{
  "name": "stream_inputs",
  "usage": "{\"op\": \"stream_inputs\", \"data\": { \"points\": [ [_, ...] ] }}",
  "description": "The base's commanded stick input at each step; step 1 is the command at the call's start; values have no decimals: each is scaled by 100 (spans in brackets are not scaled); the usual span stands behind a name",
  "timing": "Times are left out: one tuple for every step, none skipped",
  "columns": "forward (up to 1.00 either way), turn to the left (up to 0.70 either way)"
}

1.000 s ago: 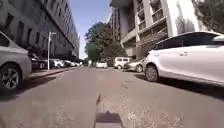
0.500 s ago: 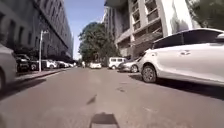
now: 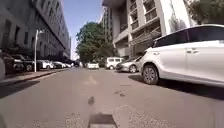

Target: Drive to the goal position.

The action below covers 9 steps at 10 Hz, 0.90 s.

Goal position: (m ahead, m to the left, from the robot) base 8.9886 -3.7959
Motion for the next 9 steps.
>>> {"op": "stream_inputs", "data": {
  "points": [
    [70, 0],
    [70, 0],
    [70, 0],
    [70, 0],
    [70, 0],
    [70, 0],
    [70, 0],
    [70, 0],
    [70, 0]
  ]
}}
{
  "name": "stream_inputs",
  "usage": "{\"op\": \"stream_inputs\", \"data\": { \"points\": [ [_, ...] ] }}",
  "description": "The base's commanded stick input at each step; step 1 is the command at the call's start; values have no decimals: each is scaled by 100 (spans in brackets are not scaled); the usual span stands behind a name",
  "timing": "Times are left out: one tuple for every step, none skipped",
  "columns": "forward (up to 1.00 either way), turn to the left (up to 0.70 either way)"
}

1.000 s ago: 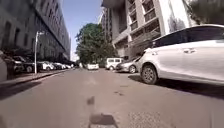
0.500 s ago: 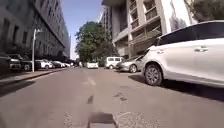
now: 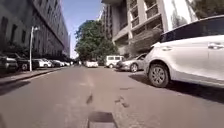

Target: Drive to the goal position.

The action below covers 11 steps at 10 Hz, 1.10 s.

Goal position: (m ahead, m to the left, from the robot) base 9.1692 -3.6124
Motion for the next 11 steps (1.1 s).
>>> {"op": "stream_inputs", "data": {
  "points": [
    [70, 0],
    [70, 0],
    [70, 0],
    [70, 0],
    [70, 0],
    [70, 0],
    [70, 0],
    [70, 0],
    [70, 0],
    [70, 0],
    [70, 0]
  ]
}}
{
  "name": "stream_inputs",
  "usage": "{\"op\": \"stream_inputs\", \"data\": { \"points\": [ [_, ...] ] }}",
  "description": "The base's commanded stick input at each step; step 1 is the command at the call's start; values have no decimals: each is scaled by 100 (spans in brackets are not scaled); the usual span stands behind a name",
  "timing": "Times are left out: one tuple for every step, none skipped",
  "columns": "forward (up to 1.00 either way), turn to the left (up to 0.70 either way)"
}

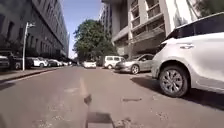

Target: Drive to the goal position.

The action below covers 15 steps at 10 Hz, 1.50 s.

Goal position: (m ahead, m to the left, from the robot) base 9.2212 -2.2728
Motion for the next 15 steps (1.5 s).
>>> {"op": "stream_inputs", "data": {
  "points": [
    [70, 0],
    [70, 0],
    [70, 0],
    [70, 0],
    [70, 0],
    [70, 0],
    [70, 0],
    [70, 0],
    [70, 0],
    [70, 0],
    [70, 0],
    [70, 0],
    [70, 0],
    [70, 0],
    [70, 0]
  ]
}}
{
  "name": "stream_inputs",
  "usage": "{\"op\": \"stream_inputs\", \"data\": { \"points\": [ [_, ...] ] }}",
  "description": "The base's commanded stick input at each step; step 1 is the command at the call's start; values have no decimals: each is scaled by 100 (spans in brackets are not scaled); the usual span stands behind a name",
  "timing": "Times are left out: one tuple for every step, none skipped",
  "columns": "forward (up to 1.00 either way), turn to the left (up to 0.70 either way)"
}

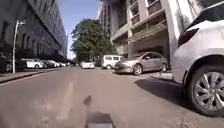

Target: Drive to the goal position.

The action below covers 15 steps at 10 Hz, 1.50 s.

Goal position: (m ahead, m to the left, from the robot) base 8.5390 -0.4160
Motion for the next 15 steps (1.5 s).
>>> {"op": "stream_inputs", "data": {
  "points": [
    [70, 0],
    [70, 0],
    [70, 0],
    [70, 0],
    [70, 0],
    [70, 0],
    [70, 0],
    [70, 0],
    [70, 0],
    [70, 0],
    [70, 0],
    [70, 0],
    [70, 0],
    [70, 0],
    [70, 0]
  ]
}}
